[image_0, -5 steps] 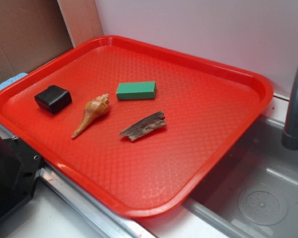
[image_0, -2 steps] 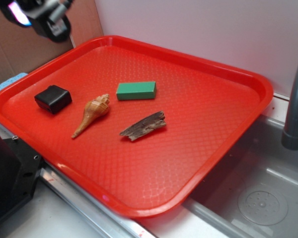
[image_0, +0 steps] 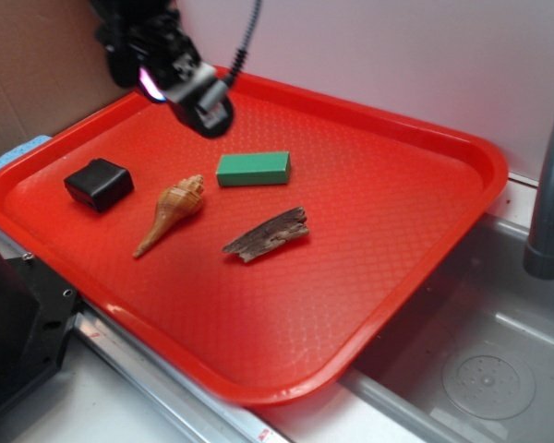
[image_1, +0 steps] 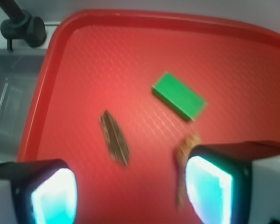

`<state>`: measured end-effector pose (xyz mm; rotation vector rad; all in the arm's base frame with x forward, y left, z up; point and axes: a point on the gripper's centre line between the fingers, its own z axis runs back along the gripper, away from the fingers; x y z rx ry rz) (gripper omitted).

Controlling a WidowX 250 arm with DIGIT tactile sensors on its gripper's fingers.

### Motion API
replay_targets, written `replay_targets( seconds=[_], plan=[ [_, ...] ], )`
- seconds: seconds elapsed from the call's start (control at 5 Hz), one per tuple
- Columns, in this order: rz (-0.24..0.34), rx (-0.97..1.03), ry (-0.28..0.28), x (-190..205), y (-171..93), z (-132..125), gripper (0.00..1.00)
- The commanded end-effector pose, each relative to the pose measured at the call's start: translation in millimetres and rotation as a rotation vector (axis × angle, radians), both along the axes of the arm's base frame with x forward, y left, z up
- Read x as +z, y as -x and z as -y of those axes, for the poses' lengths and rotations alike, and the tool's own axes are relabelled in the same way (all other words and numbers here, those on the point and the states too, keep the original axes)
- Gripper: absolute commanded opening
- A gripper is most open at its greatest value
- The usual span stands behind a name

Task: Grab the wood chip.

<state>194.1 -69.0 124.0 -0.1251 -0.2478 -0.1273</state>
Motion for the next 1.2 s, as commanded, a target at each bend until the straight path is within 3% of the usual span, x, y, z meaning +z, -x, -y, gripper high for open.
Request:
replay_targets(
  seconds=[0.0,0.4,0.6,0.8,1.0],
  plan=[
    [0.012,-0.088,-0.045,-40.1,-20.1,29.6,1.0],
    [-0.053,-0.17,-0.047,-81.2,-19.2,43.3,1.0],
    [-0.085,-0.163,-0.09,-96.2,-19.9,48.1,1.0],
    [-0.091,-0.136,-0.108,-102.1,-20.7,47.8,0.0],
    [-0.096,-0.108,-0.145,-106.5,-21.3,49.4,0.0]
  ],
)
